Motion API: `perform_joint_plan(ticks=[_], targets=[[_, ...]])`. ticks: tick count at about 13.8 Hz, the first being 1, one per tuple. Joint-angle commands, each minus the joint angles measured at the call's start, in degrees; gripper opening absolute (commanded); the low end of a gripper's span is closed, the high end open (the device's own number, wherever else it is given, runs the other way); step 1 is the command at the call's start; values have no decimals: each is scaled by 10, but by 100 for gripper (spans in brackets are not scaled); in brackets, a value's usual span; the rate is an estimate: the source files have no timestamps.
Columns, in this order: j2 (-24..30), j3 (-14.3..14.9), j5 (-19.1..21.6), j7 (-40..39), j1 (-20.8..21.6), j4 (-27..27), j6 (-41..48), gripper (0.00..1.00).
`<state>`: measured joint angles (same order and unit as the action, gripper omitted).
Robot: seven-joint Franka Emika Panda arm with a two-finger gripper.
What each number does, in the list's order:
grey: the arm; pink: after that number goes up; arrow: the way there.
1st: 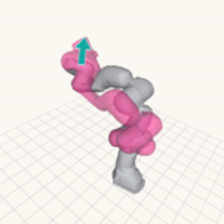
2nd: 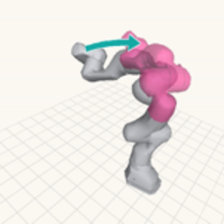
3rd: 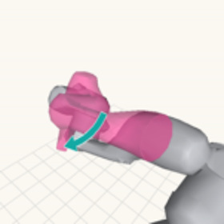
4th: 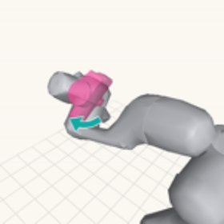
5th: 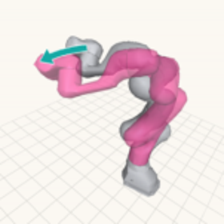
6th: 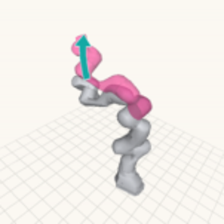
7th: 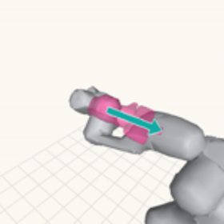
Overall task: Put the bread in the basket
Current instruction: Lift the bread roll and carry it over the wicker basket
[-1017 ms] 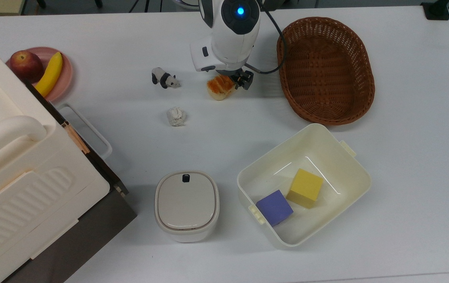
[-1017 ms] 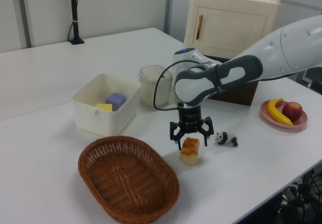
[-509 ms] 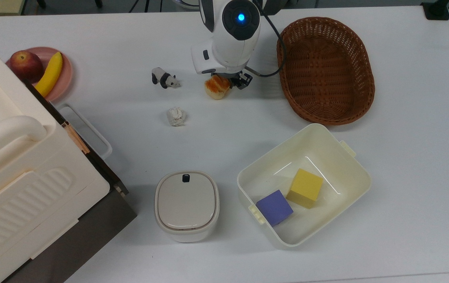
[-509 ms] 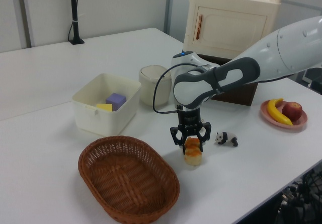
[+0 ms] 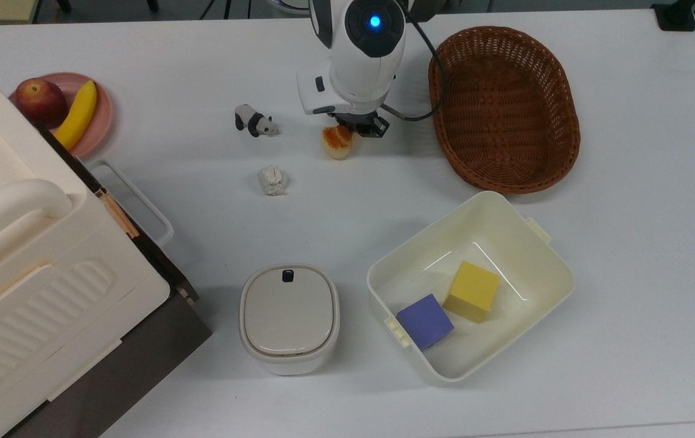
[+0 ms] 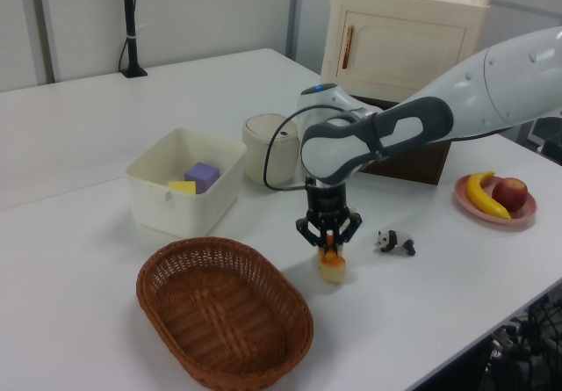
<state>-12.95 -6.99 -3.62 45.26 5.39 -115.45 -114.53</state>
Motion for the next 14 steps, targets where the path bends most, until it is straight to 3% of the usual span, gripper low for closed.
perform_joint_plan(ticks=[1, 5, 10, 14], targets=[[8, 2, -10, 14, 11, 62, -5, 3], [24, 1, -11, 15, 46, 101, -3, 3], [48, -51, -11, 12, 65, 110, -5, 7], [45, -63, -13, 12, 126, 119, -4, 7]])
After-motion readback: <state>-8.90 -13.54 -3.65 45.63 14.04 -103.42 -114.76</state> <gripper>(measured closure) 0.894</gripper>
